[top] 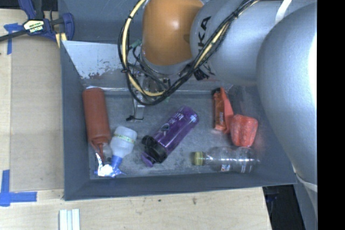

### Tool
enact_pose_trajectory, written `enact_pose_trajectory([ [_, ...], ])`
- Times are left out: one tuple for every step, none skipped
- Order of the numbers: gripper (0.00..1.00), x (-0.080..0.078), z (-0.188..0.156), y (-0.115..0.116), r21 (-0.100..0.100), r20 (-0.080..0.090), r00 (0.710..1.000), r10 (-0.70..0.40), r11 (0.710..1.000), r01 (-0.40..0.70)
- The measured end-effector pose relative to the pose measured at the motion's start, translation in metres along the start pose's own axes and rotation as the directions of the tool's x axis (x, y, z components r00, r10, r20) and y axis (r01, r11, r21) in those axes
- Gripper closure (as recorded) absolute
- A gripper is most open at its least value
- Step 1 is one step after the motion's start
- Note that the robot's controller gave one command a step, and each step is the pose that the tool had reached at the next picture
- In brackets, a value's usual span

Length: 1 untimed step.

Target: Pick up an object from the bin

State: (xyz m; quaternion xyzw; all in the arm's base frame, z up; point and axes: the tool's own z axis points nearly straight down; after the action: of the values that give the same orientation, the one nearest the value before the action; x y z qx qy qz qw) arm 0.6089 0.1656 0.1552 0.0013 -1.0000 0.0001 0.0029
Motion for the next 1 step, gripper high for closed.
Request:
enact_pose_trajectory([
  [0.0,-0.002,-0.0052,-0.0006,-0.001,0.008,1.0,0.002,1.0,-0.002],
])
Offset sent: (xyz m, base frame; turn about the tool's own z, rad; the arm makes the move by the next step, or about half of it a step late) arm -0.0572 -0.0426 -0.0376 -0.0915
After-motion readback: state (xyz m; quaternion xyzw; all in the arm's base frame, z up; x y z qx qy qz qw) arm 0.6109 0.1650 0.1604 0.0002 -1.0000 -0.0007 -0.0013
